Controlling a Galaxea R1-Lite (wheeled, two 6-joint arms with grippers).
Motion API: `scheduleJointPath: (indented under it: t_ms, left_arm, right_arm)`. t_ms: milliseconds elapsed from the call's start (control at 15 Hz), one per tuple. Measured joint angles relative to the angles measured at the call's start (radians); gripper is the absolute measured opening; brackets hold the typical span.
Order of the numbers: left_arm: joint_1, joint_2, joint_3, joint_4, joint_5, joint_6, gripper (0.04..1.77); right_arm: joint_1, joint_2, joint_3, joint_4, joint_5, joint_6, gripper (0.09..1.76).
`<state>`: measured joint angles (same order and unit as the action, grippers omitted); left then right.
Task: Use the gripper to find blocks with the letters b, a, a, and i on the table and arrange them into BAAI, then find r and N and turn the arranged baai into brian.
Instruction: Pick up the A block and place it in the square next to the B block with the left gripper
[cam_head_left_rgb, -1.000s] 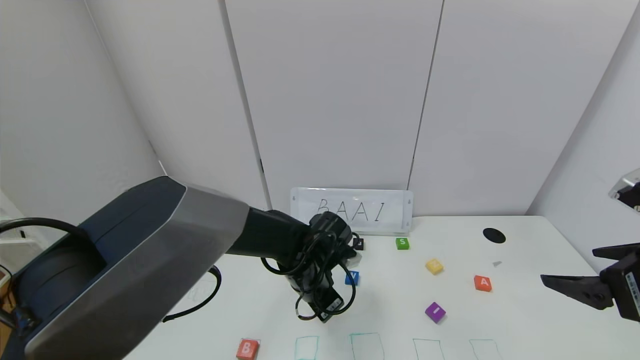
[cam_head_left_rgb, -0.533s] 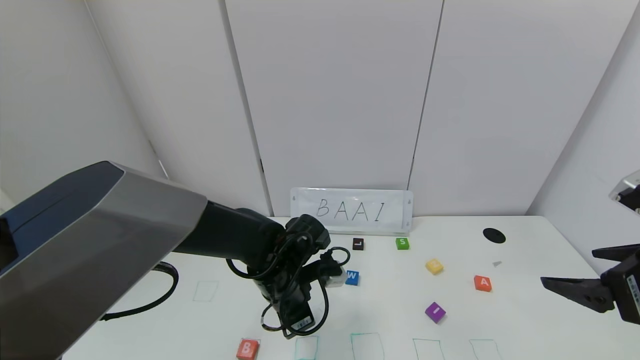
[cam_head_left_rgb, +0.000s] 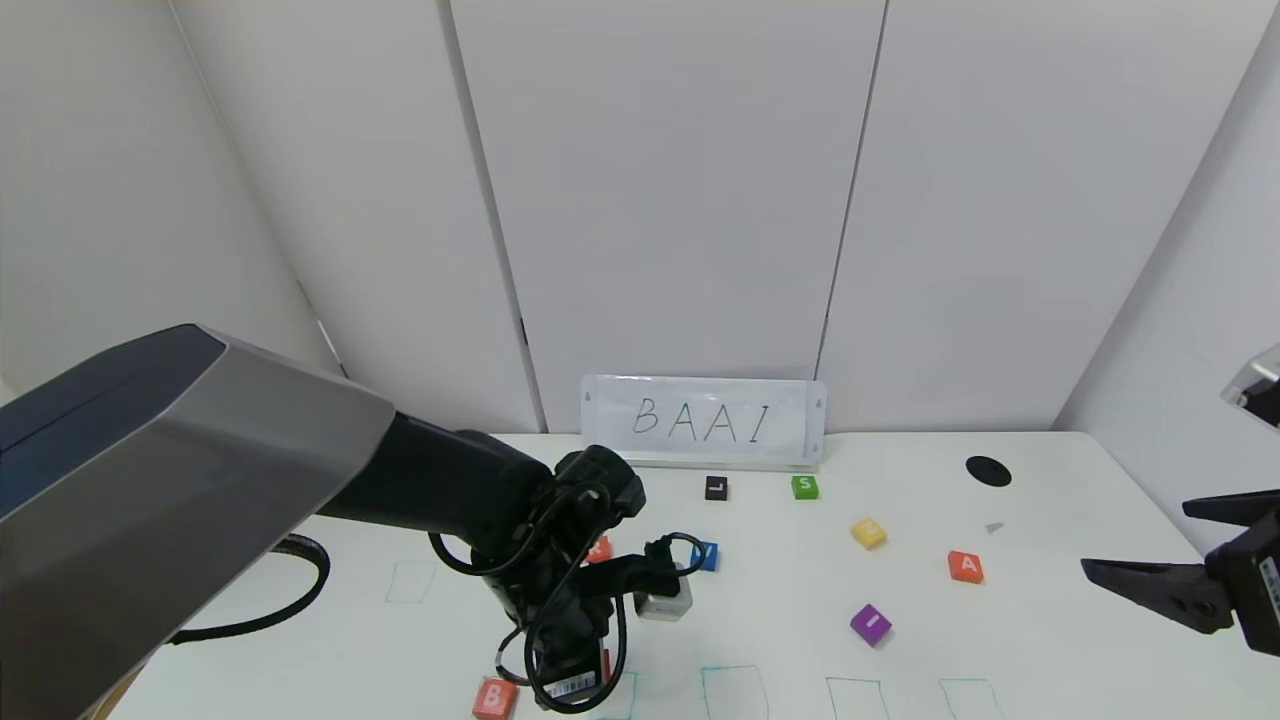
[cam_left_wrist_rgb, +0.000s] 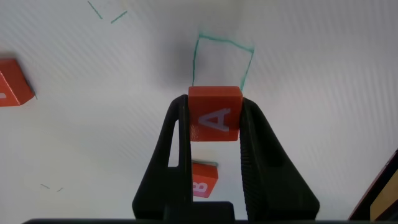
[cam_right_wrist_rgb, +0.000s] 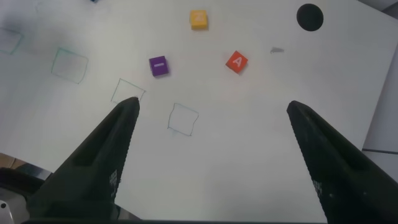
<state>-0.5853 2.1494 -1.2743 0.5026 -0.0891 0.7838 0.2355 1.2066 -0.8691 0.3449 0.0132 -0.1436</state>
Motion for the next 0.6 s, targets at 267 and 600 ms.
scheduleJointPath:
  t_ms: [267, 600]
  left_arm:
    - [-0.004, -0.001, 0.063, -0.115, -0.002, 0.095, 0.5]
    - [-0.008, 0.002, 0.098, -0.153, -0.004, 0.149, 0.5]
  right_arm:
    - [0.003, -0.001, 0.002, 0.002, 0.011, 0.0, 1.71]
    - [0.02, 0.007, 0.009, 0.002, 0.012, 0.001, 1.71]
